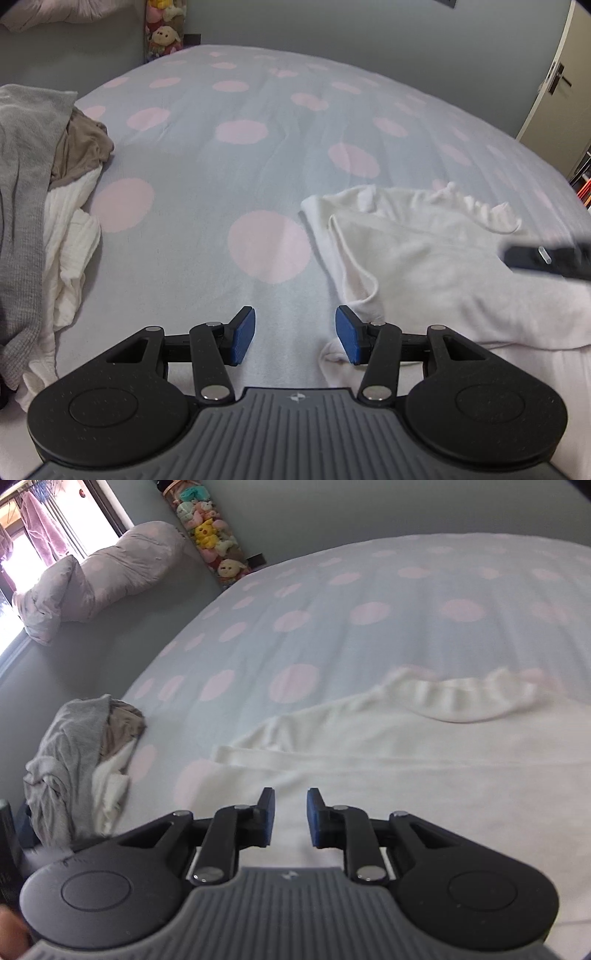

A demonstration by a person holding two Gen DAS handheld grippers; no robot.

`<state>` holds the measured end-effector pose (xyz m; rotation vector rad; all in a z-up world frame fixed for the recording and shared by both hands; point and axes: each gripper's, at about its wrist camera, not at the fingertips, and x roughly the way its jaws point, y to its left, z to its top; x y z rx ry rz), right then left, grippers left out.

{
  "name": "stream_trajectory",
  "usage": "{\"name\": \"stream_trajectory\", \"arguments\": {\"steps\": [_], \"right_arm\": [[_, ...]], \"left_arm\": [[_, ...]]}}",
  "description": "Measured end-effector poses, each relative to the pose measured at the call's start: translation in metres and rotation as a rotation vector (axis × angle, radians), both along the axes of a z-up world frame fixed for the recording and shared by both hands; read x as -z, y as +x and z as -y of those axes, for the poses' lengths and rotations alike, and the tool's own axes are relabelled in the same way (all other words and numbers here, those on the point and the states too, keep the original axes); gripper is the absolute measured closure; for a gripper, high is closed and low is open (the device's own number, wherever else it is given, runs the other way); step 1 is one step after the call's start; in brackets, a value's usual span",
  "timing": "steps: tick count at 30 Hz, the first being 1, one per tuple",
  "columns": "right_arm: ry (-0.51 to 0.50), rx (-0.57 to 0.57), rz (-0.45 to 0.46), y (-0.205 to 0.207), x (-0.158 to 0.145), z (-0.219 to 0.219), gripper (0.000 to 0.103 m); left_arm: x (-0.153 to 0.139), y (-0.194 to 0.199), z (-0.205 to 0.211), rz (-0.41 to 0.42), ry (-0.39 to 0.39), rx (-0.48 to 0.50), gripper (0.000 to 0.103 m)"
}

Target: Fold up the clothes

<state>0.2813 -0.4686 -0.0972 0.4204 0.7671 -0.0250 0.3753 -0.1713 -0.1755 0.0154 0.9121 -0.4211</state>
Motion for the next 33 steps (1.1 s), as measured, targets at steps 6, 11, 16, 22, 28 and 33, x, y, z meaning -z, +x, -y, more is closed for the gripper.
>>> {"name": "stream_trajectory", "arguments": {"steps": [6,11,16,22,28,33], "right_arm": [[-0.092,0.143,-0.056,-0.111,0.004,0.054,0.080],[-0.132,0.217,-0.130,-0.205,0.011,0.080,0.080],[-0.138,0.210,-0.206,-0.272,0.015,0.086,0.068],[-0.134,0.201,-0.329,-0.316,0.033,0.088,0.066],[-0.004,0.201,-0.392,-0.337,0.046,0.099,0.066],[0.075,0.159,-0.445,-0.340,0.054,0.100,0.066]], "left_arm": [[0.009,-0.010,0.009,-0.048,0.060,0.001,0.058],[0.009,-0.046,0.023,-0.048,0.149,0.121,0.058],[0.008,-0.093,0.034,-0.047,0.285,0.249,0.058],[0.012,-0.142,0.019,-0.116,0.443,0.303,0.058],[0.013,-0.161,-0.019,-0.301,0.396,0.258,0.058],[0.018,-0.176,-0.028,-0.375,0.426,0.277,0.058]]}}
